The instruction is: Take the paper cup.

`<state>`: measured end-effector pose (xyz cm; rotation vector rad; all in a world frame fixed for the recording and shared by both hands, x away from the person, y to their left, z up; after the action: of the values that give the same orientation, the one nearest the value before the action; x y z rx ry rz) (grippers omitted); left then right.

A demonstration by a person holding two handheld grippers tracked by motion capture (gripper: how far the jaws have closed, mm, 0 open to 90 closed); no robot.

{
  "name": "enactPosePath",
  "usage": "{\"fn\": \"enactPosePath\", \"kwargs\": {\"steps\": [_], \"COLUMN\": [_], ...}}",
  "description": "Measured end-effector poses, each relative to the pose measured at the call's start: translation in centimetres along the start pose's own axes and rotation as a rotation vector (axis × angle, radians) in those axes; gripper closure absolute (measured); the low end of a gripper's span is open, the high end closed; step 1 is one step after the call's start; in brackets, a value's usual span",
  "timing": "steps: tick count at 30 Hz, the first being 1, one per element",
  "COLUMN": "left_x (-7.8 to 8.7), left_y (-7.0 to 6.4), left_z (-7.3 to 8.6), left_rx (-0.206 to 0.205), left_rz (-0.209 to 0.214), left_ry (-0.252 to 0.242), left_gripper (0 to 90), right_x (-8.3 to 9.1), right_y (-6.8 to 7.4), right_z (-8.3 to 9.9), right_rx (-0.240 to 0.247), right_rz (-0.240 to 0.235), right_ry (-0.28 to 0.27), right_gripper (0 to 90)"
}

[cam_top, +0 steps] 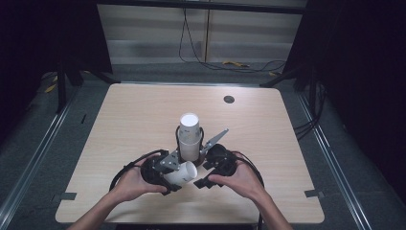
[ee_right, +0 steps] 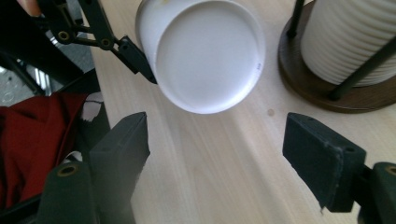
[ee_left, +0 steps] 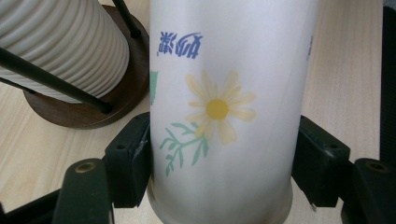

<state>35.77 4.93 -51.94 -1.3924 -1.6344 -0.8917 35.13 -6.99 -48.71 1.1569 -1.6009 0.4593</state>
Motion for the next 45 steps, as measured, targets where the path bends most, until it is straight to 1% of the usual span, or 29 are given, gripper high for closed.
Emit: {"fn": "enactPosePath", "kwargs": {"steps": [1, 2, 5, 8, 11, 12, 13, 14, 15, 17, 18, 19, 21, 22, 23, 24, 25, 29, 30, 31, 32, 35, 37, 38, 40, 42, 43, 44, 45], "left_x": [0.0, -0.1, -0.1, -0.2, -0.1, -0.2, -0.1, -0.1, -0.1, -0.2, -0.2, -0.3, -0.4, -0.5, -0.5, -0.6, -0.6, -0.5, -0.5, -0.5, -0.4, -0.7, -0.7, -0.8, -0.9, -0.9, -1.0, -1.0, -1.0], "left_y": [0.0, -0.1, -0.1, -0.1, -0.1, -0.2, -0.2, -0.3, -0.3, -0.3, -0.4, -0.4, -0.4, -0.5, -0.5, -0.5, -0.6, -0.7, -0.7, -0.7, -0.8, -1.1, -1.1, -1.3, -1.3, -1.4, -1.4, -1.6, -1.6], "left_z": [0.0, 0.1, 0.1, 0.1, 0.1, 0.0, 0.0, 0.0, 0.0, -0.1, -0.1, -0.2, -0.2, -0.2, -0.2, -0.2, -0.3, -0.5, -0.5, -0.6, -0.6, -0.7, -0.7, -0.8, -0.9, -1.0, -1.0, -1.1, -1.1], "left_rx": [0.000, 0.003, -0.006, -0.002, -0.010, -0.009, -0.017, -0.015, -0.014, -0.026, -0.015, -0.019, -0.026, -0.017, -0.025, -0.024, -0.026, -0.026, -0.035, -0.029, -0.039, -0.044, -0.048, -0.049, -0.050, -0.057, -0.063, -0.050, -0.058], "left_rz": [0.000, 0.005, 0.003, 0.004, 0.004, 0.006, 0.004, 0.002, 0.003, 0.002, -0.001, -0.005, -0.008, -0.005, -0.007, -0.005, -0.006, -0.002, -0.005, -0.008, -0.012, -0.015, -0.018, -0.012, -0.018, -0.009, -0.013, -0.008, -0.008], "left_ry": [0.000, 0.006, 0.013, 0.014, 0.019, 0.018, 0.025, 0.029, 0.027, 0.030, 0.028, 0.031, 0.034, 0.035, 0.038, 0.041, 0.035, 0.031, 0.030, 0.027, 0.027, 0.034, 0.039, 0.040, 0.035, 0.040, 0.043, 0.033, 0.036], "left_gripper": [30.5, 30.5, 30.5, 30.5, 30.5, 30.5, 30.6, 30.6, 30.6, 30.6, 30.6, 30.6, 30.7, 30.6, 30.6, 30.7, 30.7, 30.7, 30.7, 30.7, 30.7, 30.8, 30.8, 30.8, 30.8, 30.8, 30.8, 30.8, 30.8], "right_x": [0.0, -0.2, -0.4, -0.5, -0.6, -0.8, -0.8, -0.9, -0.9, -1.0, -1.0, -1.0, -1.2, -1.2, -1.3, -1.4, -1.4, -1.8, -1.9, -1.9, -1.9, -2.0, -2.1, -2.2, -2.3, -2.4, -2.4, -2.5, -2.5], "right_y": [0.0, 0.1, 0.2, 0.1, 0.0, 0.0, 0.0, 0.0, 0.1, 0.1, 0.1, 0.2, 0.2, 0.2, 0.2, 0.1, 0.1, 0.2, 0.2, 0.2, 0.2, 0.3, 0.3, 0.5, 0.5, 0.5, 0.5, 0.5, 0.6], "right_z": [0.0, 0.0, -0.2, -0.3, -0.4, -0.3, -0.3, -0.3, -0.3, -0.3, -0.4, -0.3, -0.3, -0.3, -0.4, -0.4, -0.5, -0.6, -0.7, -0.8, -0.9, -1.2, -1.2, -1.3, -1.5, -1.5, -1.5, -1.5, -1.4], "right_rx": [0.000, 0.008, 0.014, 0.009, 0.012, 0.002, -0.005, -0.003, -0.011, -0.008, -0.007, -0.017, -0.015, -0.020, -0.017, -0.016, -0.014, -0.009, -0.009, 0.001, 0.009, 0.007, 0.009, 0.010, 0.013, 0.006, 0.011, 0.006, -0.002], "right_rz": [0.000, 0.002, 0.004, -0.001, -0.005, -0.016, -0.022, -0.031, -0.037, -0.059, -0.060, -0.063, -0.066, -0.066, -0.066, -0.063, -0.064, -0.080, -0.078, -0.080, -0.085, -0.100, -0.103, -0.107, -0.110, -0.119, -0.121, -0.129, -0.133], "right_ry": [0.000, 0.019, 0.032, 0.044, 0.059, 0.081, 0.089, 0.097, 0.104, 0.113, 0.116, 0.123, 0.134, 0.137, 0.140, 0.138, 0.137, 0.136, 0.134, 0.126, 0.117, 0.107, 0.116, 0.126, 0.119, 0.122, 0.115, 0.109, 0.119], "right_gripper": [22.3, 22.2, 22.0, 21.8, 21.7, 21.7, 21.8, 22.1, 22.7, 23.1, 23.1, 23.1, 23.0, 22.8, 22.7, 22.7, 22.7, 22.7, 23.4, 25.4, 26.3, 26.3, 26.4, 26.5, 26.2, 26.0, 26.1, 26.3, 26.3]}}
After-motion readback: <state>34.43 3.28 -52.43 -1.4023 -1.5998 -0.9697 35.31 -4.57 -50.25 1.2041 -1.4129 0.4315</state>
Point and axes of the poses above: each handheld gripper's, and its own axes: x roughly backward along the jaws, z roughly out of its underside, y roughly to its left, the point moved 9 cm from there along -x, roughly forward along the jaws, and after that the axes turned 8 degrees about y, right-handed, at the moved point
